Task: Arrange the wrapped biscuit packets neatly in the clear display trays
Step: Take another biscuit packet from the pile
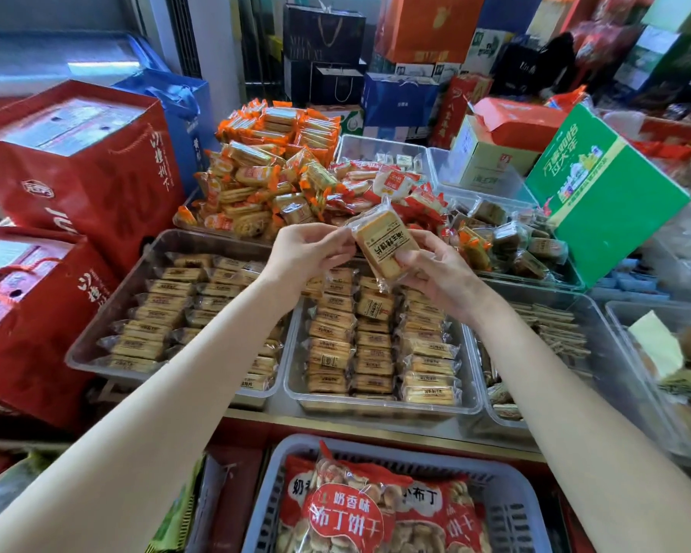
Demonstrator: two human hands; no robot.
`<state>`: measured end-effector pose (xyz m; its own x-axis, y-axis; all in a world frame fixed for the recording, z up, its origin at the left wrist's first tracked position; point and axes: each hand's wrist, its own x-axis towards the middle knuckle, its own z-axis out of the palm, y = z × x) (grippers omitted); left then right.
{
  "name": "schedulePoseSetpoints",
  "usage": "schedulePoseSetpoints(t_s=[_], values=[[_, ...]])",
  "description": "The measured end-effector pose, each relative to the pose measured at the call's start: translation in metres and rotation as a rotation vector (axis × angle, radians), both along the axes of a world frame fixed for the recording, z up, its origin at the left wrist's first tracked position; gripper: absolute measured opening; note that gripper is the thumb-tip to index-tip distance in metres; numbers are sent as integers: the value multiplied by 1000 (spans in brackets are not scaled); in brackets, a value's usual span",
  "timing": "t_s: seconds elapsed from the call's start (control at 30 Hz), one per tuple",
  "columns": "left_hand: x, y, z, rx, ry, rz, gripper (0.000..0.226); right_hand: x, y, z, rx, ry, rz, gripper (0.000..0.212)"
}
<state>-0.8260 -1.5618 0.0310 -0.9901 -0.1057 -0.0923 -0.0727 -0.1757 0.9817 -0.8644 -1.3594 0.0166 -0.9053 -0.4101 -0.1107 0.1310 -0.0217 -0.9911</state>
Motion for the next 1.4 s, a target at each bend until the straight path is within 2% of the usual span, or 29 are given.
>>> schedulePoseSetpoints(t_s=[0.07, 0.13, 0.2, 0.27, 0.37, 0.47, 0.5, 0.57, 0.63, 0.7, 0.77, 0.8, 0.9, 0.97, 1.17, 1.3, 1.37, 1.4], values=[[1, -3, 4, 50, -19, -2, 13, 0, 3, 3, 11, 14, 26, 57], [2, -5, 5, -124, -9, -14, 13, 1, 5, 4, 38, 20, 40, 74], [1, -5, 3, -320, 28, -24, 12, 2, 6, 1, 87, 43, 31, 82], [0, -5, 0, -475, 80, -13, 7, 3, 7, 0, 141, 88, 4, 72], [-3, -4, -9, -590, 74, -5, 7, 7, 3, 3, 234, 199, -37, 58], [-3, -5, -17, -730, -8, -52, 5, 12, -4, 6, 451, 394, -67, 68], [-2, -6, -16, -746, -20, -90, 13, 13, -5, 6, 513, 453, -88, 73], [-1, -8, -10, -652, 9, -227, 50, 13, -6, 8, 582, 524, -126, 76], [-1, -5, -2, -592, 64, -340, 85, 10, -6, 9, 581, 512, -128, 73], [-5, 1, -2, -727, 130, -389, 94, 9, -8, 9, 529, 477, -87, 67], [-10, 6, -5, -846, 185, -356, 88, 9, -9, 10, 453, 482, -34, 62], [-12, 5, -8, -814, 178, -327, 83, 10, -8, 12, 403, 481, -18, 59], [-11, -5, -15, -503, 62, -283, 72, 11, 0, 18, 210, 416, -81, 39], [-8, -10, -18, -383, 22, -294, 70, 10, 2, 18, 228, 448, -127, 21], [-5, -15, -29, -328, -52, -264, 70, 3, -12, 9, 451, 555, -166, 2], [-2, -18, -37, -295, -85, -248, 71, 2, -21, 2, 450, 512, -199, 7], [-3, -21, -39, -382, -67, -224, 72, 3, -20, 4, 420, 457, -139, 11], [-3, -24, -39, -455, -60, -215, 73, 4, -19, 6, 422, 411, -74, 21]])
